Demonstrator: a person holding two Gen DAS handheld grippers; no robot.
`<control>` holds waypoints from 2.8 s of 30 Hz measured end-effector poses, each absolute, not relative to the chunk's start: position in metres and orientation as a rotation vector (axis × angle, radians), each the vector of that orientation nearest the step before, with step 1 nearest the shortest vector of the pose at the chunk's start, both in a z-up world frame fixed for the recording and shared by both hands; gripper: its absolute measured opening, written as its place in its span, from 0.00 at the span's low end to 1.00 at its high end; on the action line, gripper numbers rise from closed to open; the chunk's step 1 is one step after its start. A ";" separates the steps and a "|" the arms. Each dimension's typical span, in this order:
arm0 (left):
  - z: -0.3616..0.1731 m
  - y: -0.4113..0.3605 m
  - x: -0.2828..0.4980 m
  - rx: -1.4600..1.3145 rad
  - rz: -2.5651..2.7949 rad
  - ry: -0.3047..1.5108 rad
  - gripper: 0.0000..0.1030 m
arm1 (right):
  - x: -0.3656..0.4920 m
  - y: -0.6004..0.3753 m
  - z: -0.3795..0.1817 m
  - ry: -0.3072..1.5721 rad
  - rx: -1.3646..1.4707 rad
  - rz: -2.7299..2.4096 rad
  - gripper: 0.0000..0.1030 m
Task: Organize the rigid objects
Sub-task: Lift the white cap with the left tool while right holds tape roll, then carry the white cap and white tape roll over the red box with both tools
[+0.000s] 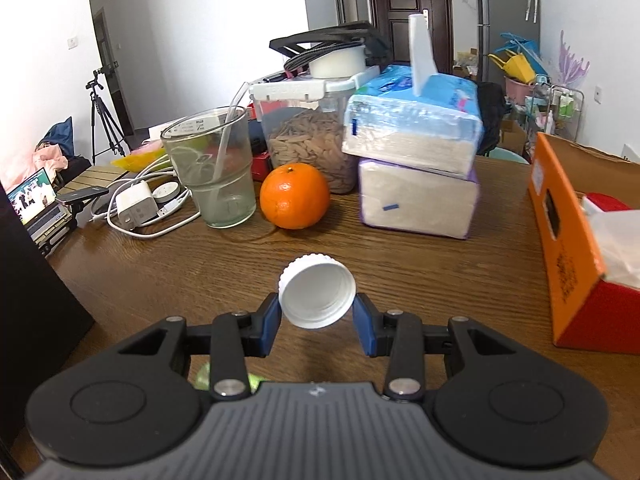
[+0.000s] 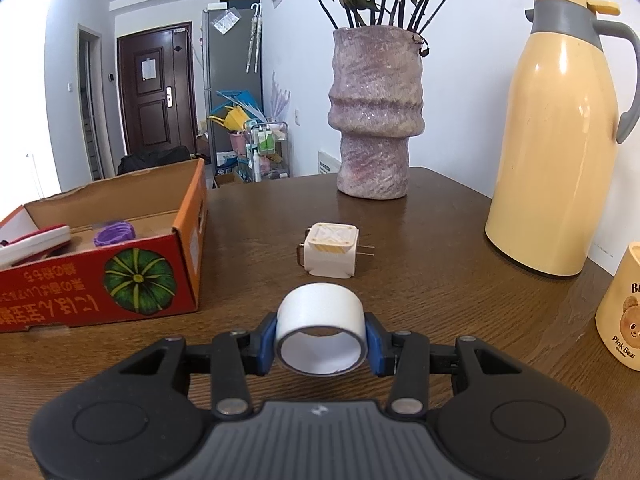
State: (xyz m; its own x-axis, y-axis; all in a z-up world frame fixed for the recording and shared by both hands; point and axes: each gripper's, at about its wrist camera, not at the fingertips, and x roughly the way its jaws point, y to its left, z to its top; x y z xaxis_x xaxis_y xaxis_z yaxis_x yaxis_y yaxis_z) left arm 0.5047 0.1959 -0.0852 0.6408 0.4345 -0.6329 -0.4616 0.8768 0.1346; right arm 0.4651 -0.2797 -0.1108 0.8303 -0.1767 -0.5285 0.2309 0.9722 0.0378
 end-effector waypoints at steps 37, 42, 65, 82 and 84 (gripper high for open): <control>-0.053 0.103 0.370 -0.022 0.410 0.590 0.39 | 0.362 -0.252 -0.085 0.446 0.130 -0.036 0.41; -0.053 0.086 0.355 -0.005 0.376 0.580 0.39 | 0.347 -0.246 -0.084 0.441 0.123 -0.005 0.41; -0.048 0.013 0.322 0.035 0.223 0.575 0.39 | 0.314 -0.211 -0.074 0.430 0.084 0.137 0.41; -0.035 -0.020 0.344 0.051 0.157 0.552 0.39 | 0.327 -0.192 -0.056 0.398 0.061 0.174 0.41; -0.034 -0.023 0.347 0.052 0.151 0.549 0.39 | 0.331 -0.190 -0.054 0.393 0.057 0.171 0.41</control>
